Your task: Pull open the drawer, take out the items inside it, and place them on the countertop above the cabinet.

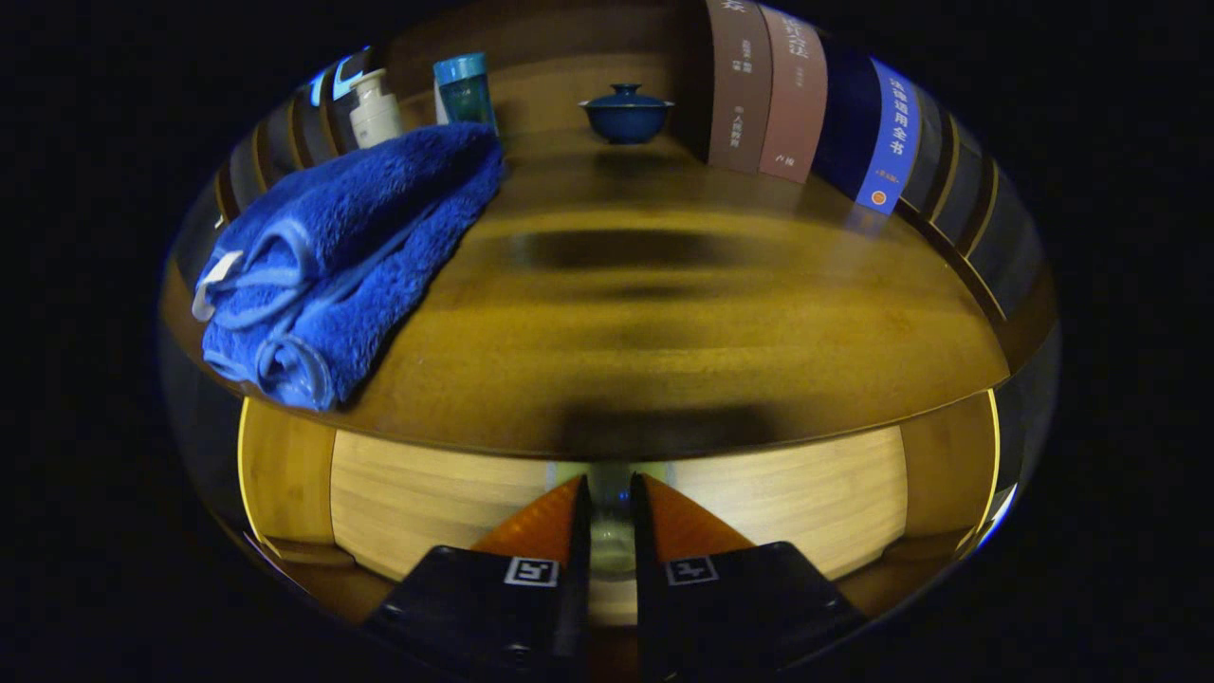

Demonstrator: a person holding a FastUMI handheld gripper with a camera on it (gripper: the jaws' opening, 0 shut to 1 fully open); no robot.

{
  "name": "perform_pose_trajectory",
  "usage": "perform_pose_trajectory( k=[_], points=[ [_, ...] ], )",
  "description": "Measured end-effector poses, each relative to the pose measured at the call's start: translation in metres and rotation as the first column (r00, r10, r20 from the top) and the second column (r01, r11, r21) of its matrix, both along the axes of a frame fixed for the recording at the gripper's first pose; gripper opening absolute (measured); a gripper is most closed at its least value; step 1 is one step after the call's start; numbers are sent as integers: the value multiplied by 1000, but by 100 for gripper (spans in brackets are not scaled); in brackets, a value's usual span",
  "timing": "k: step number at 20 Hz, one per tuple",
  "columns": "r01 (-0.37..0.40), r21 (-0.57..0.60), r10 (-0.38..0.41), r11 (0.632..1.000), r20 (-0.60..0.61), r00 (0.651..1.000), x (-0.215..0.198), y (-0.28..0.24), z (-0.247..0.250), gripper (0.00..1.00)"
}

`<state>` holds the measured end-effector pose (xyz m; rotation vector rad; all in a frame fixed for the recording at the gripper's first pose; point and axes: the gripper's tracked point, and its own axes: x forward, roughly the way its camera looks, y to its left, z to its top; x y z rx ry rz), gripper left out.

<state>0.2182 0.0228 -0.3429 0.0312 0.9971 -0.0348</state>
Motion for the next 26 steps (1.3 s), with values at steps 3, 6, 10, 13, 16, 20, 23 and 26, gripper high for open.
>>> perform_pose_trajectory(
  k=[3, 6, 10, 13, 16, 20, 23, 26],
  points=[
    [-12, -25, 12, 1000, 12, 1000, 3, -1, 0, 16],
    [-8, -51, 10, 999, 27, 1000, -4, -3, 2, 16],
    [3, -16, -2, 1000, 66, 998, -27, -2, 19, 16],
    [-14, -19, 16, 1000, 120, 993, -44, -3, 45, 16],
    [-20, 5, 18, 1000, 159, 987, -62, -1, 67, 16],
    [-27, 12, 24, 1000, 241, 970, -73, 0, 100, 15],
    [-28, 6, 25, 1000, 303, 953, -69, -3, 130, 15],
    [-41, -14, 43, 999, 339, 940, -53, -2, 155, 15]
  ],
)
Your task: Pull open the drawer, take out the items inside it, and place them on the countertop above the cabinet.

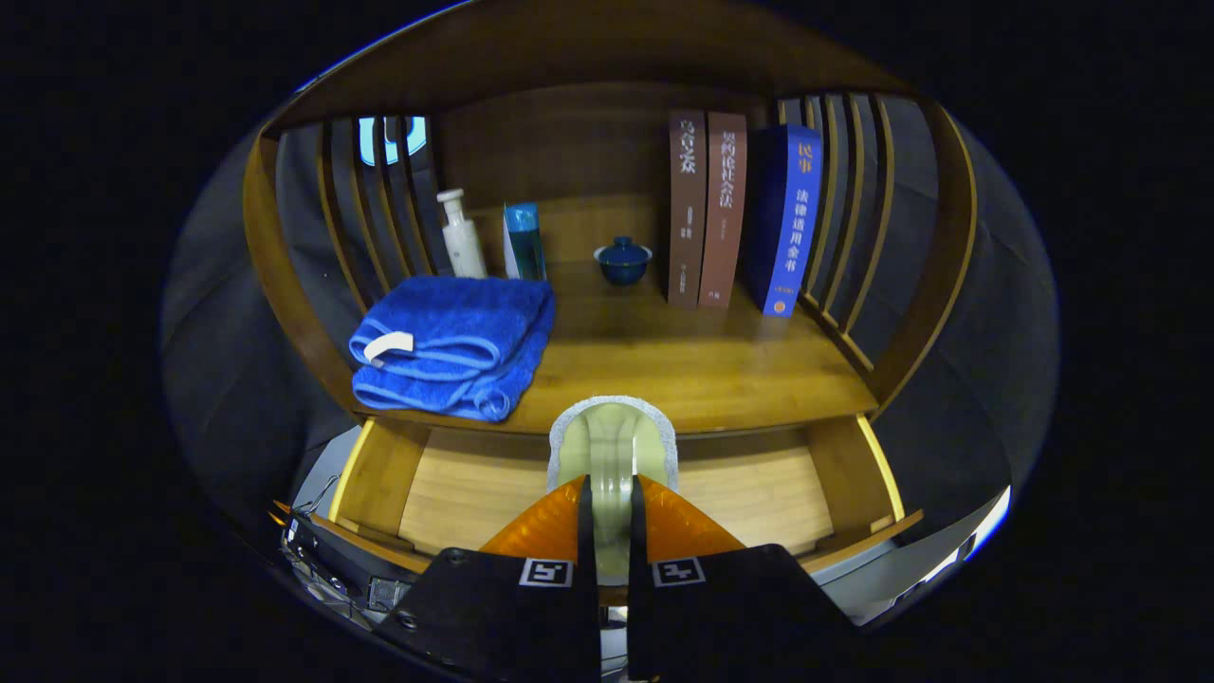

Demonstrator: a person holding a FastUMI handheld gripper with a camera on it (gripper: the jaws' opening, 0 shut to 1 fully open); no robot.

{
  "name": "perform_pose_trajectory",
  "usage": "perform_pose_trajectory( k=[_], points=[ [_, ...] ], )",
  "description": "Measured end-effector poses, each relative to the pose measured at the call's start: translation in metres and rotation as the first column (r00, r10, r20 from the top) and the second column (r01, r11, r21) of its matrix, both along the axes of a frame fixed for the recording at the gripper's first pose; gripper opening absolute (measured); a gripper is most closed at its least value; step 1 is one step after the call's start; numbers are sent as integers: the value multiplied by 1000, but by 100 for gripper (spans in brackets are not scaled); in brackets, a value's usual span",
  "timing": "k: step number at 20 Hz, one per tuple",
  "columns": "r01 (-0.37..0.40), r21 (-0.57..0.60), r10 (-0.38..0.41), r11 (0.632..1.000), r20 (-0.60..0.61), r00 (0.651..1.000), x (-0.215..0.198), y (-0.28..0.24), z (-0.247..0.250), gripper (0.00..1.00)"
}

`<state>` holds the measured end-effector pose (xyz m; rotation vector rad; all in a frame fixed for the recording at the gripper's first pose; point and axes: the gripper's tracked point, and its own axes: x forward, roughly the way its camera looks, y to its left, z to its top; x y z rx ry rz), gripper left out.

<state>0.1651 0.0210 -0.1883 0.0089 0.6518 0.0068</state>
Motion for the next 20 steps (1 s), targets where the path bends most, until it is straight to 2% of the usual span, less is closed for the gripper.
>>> perform_pose_trajectory(
  k=[6, 14, 20],
  points=[
    [-26, -56, 26, 998, -11, 1000, 54, 9, 21, 15],
    [-17, -60, 11, 998, -109, 994, 120, 10, -3, 16],
    [6, -49, -13, 999, -148, 989, 148, 5, -20, 15]
  ],
)
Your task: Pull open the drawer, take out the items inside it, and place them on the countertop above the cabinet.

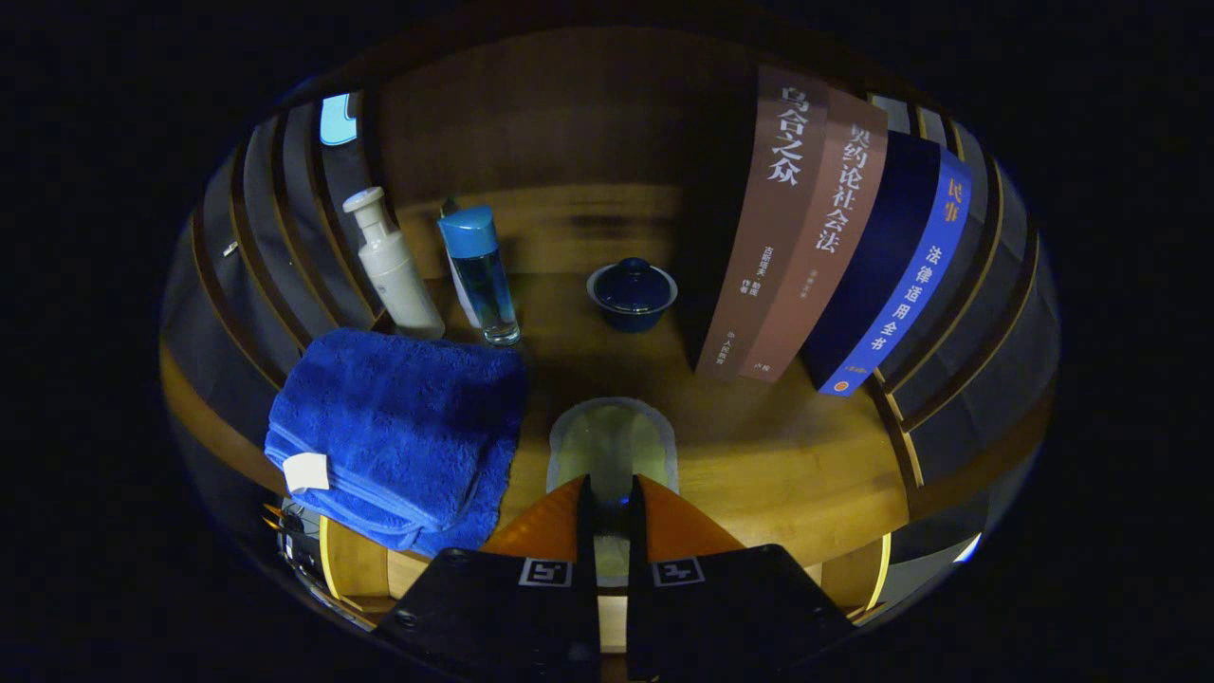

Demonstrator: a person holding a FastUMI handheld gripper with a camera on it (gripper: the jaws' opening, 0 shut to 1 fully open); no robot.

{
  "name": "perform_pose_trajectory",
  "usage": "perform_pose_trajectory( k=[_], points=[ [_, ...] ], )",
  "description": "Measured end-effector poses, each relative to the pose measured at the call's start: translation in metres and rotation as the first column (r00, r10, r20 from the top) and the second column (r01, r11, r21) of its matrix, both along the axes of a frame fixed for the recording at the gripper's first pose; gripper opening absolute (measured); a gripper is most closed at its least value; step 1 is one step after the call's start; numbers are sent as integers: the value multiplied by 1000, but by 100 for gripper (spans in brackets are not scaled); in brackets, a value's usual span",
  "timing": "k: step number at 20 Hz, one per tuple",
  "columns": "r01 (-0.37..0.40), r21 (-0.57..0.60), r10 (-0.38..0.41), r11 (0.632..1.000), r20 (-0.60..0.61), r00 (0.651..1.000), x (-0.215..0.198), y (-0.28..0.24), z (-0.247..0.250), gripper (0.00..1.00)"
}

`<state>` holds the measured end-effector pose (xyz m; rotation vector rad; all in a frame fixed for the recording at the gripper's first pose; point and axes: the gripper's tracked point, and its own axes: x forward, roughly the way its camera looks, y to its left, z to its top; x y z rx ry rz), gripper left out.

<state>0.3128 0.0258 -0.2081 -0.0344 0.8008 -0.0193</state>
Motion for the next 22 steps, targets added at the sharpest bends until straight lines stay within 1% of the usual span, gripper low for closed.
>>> perform_pose_trajectory(
  k=[1, 4, 5, 6, 7, 11, 12, 15, 17, 20, 22],
  points=[
    [-1, -2, 1, 1000, -2, 1000, 1, 1, -1, 15],
    [-15, 5, 15, 1000, -7, 1000, 1, 7, -1, 21],
    [-24, 7, 24, 1000, -1, 1000, 2, 10, -1, 27],
    [-27, -1, 27, 1000, 5, 1000, 1, 11, 2, 29],
    [-31, -4, 31, 1000, 14, 999, 1, 12, 3, 36],
    [-49, -26, 50, 998, 30, 998, -3, 14, 3, 88],
    [-55, -28, 56, 998, 38, 998, -5, 14, 4, 100],
    [-48, -7, 49, 999, 81, 995, -10, 15, 15, 100],
    [-39, 39, 32, 998, 166, 986, -14, 17, 30, 100],
    [-26, 45, 11, 999, 319, 948, -33, 10, 61, 100],
    [-23, 43, 3, 999, 419, 908, -57, 9, 81, 100]
  ],
)
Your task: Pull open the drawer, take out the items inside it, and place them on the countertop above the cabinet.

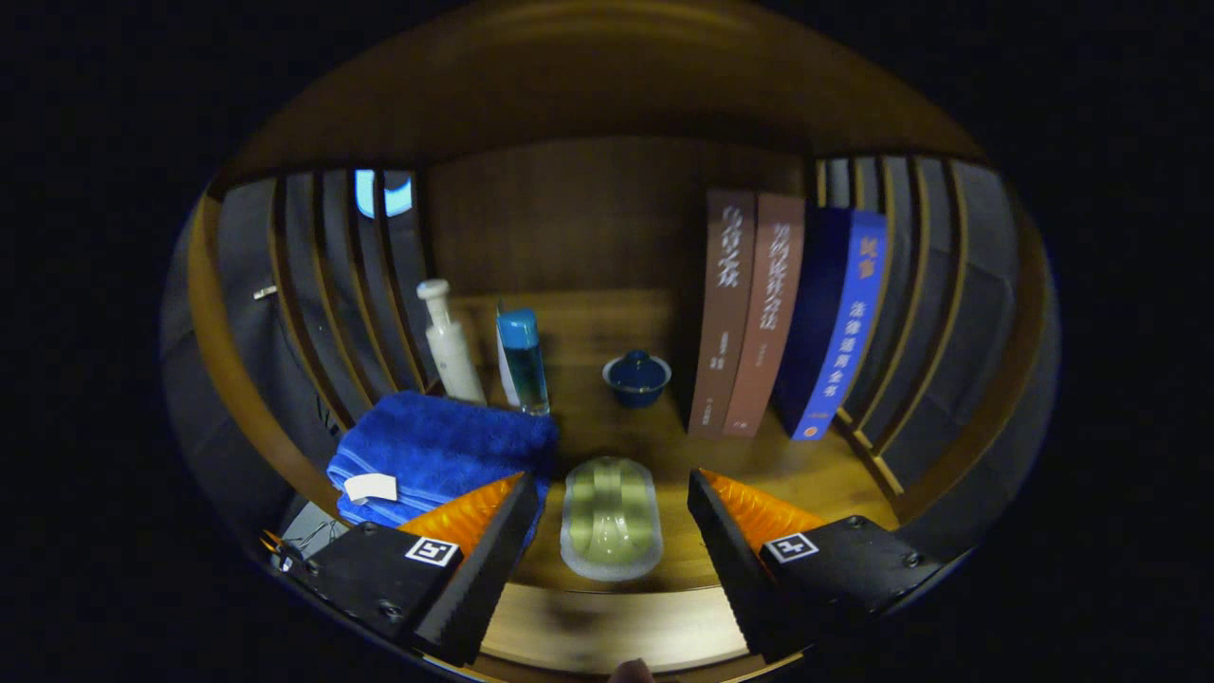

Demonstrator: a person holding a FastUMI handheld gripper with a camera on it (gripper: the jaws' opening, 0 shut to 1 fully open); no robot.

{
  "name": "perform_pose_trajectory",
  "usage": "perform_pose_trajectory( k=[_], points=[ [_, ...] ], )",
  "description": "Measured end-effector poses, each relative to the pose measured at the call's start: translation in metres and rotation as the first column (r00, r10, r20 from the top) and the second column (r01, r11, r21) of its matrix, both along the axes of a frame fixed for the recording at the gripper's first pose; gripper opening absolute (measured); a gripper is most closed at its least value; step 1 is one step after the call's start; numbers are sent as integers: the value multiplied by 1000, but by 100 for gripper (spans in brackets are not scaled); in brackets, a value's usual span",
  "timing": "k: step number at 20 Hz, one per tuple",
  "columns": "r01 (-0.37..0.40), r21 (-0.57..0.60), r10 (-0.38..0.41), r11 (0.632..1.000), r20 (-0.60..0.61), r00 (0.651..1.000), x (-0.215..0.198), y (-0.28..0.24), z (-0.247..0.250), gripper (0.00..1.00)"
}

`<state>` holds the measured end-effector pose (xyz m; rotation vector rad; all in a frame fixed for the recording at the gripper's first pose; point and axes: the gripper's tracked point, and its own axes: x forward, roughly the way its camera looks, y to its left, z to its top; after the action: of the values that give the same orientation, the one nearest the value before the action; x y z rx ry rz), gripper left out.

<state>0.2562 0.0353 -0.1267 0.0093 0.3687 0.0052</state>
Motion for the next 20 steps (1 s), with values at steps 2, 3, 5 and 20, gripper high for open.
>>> perform_pose_trajectory(
  k=[2, 3, 5, 20],
  points=[
    [2, 14, -3, 1000, 105, 994, -24, 2, 16, 100],
    [3, 13, -5, 1000, 156, 988, -38, 2, 24, 100],
    [-1, -3, 2, 1000, 244, 970, -69, 4, 37, 100],
    [-10, -62, 28, 998, 312, 950, -227, 5, -105, 100]
  ],
)
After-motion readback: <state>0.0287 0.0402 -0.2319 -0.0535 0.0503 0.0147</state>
